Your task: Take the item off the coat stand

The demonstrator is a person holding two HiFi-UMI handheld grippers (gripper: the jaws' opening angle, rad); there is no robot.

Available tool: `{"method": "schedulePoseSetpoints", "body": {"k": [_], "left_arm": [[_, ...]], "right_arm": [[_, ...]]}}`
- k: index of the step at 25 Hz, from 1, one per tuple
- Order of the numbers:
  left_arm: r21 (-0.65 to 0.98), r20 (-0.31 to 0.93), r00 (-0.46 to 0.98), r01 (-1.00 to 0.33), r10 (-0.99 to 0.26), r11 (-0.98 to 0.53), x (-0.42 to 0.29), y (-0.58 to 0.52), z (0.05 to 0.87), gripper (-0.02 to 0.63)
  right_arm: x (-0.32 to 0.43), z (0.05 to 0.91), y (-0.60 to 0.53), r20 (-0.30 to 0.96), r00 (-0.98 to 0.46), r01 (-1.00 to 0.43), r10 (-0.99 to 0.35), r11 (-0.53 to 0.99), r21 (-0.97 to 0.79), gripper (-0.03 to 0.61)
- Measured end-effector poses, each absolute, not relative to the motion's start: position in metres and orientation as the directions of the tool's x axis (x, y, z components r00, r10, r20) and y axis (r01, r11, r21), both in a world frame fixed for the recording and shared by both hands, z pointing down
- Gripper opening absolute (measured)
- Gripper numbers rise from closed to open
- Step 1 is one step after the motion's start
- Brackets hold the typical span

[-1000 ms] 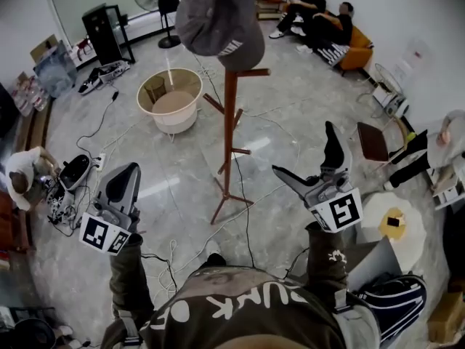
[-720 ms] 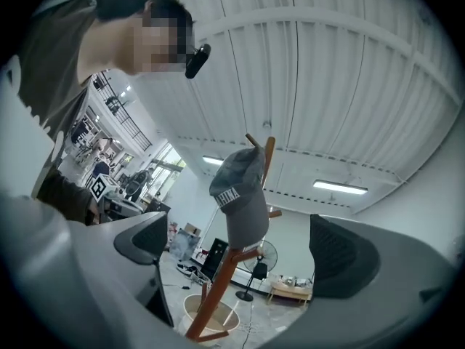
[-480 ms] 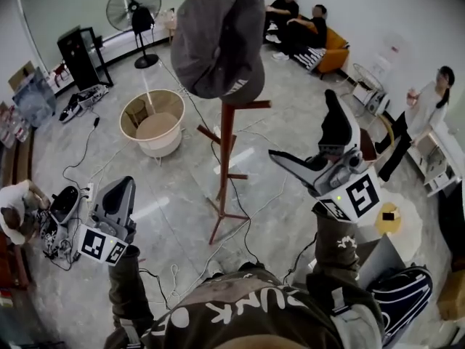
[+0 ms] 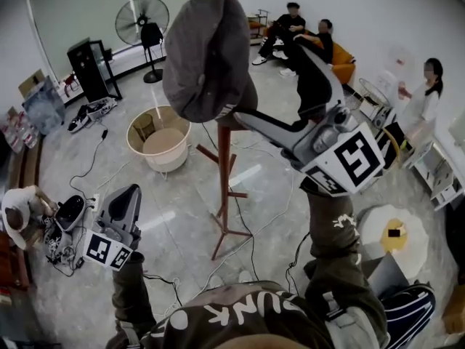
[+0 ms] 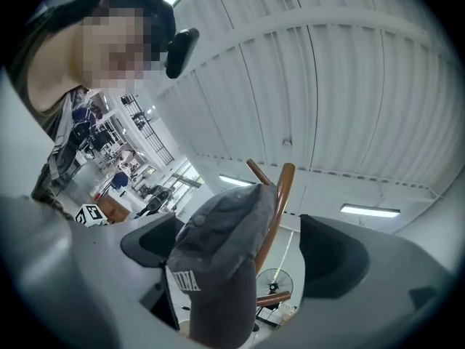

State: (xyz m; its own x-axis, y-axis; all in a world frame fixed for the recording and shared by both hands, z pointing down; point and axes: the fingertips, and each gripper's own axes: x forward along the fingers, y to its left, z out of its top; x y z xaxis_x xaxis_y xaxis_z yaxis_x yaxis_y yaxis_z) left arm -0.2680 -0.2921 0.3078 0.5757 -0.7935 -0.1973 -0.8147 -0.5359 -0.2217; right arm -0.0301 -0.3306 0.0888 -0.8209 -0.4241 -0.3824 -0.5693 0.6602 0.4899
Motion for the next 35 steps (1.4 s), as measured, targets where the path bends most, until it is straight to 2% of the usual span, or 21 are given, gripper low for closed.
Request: {"method": "schedulePoseSetpoints", "body": {"k": [8, 11, 16, 20, 35], "left_arm": [[-0.234, -0.198, 0.552, -0.829, -0.81, -0.508, -0.269, -0.283, 0.302, 0.005], [-0.233, -0.198, 0.543, -0.835, -0.816, -0.499, -0.271, -0.281, 0.302, 0.005], [-0.23, -0.199, 0.533, -0.841, -0.822, -0.489, -0.275, -0.276, 0.302, 0.005], [-0.229, -0.201, 0.531, -0.843, -0.823, -0.487, -0.281, -0.275, 0.3, 0.005], [-0.228, -0.217, 0.518, -0.851, -0.827, -0.473, -0.282, -0.256, 0.298, 0.005]], "right_arm": [[-0.054, 0.073, -0.364, -0.329, -0.804, -0.594, -0.495, 0.638, 0.491, 0.394], [-0.055, 0.074, -0.376, -0.305, -0.783, -0.618, -0.543, 0.618, 0.487, 0.264], [-0.064, 0.082, -0.39, -0.232, -0.741, -0.642, -0.63, 0.563, 0.519, 0.149], [-0.071, 0.077, -0.394, -0.242, -0.706, -0.664, -0.666, 0.503, 0.554, 0.033], [-0.066, 0.024, -0.359, -0.359, -0.718, -0.681, -0.596, 0.496, 0.539, 0.021]]}}
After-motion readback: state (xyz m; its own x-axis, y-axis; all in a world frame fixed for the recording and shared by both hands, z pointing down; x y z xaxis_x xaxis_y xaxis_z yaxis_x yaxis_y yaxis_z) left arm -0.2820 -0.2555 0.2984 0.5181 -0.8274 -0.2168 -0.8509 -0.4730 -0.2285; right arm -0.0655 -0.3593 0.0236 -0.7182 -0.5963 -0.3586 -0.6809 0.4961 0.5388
